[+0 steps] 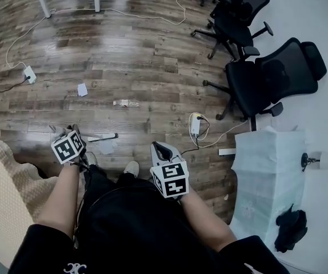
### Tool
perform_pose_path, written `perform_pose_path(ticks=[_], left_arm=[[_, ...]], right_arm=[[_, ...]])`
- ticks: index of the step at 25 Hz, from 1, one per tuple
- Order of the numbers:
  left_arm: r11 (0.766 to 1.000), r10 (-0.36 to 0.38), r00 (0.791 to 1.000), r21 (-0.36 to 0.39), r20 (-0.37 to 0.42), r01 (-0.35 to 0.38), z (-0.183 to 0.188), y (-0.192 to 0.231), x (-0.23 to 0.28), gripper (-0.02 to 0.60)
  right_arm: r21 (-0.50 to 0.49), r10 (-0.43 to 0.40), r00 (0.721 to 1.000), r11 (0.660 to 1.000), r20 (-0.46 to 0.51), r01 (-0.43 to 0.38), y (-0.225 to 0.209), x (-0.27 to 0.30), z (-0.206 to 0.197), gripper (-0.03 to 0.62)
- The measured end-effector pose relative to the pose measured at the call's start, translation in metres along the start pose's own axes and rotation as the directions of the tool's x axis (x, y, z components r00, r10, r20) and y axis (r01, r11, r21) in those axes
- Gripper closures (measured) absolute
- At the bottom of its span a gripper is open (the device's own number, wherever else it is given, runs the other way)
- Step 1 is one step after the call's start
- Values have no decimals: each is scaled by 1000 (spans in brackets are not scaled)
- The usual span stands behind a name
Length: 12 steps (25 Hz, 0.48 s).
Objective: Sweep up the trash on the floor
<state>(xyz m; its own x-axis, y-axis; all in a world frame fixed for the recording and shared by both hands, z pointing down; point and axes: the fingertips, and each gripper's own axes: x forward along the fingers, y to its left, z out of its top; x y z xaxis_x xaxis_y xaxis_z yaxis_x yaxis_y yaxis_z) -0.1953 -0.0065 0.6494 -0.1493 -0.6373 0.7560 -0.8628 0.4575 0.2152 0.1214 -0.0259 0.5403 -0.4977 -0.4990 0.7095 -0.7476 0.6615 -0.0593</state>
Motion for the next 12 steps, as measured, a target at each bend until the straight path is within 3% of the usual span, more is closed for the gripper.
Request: perform_pose_path(ticks=[12], left_arm=[[997,-5,997,72,81,-1,50,-16,-13,506]], right_arm=[[38,8,999,999,35,-10,-7,6,8,582]])
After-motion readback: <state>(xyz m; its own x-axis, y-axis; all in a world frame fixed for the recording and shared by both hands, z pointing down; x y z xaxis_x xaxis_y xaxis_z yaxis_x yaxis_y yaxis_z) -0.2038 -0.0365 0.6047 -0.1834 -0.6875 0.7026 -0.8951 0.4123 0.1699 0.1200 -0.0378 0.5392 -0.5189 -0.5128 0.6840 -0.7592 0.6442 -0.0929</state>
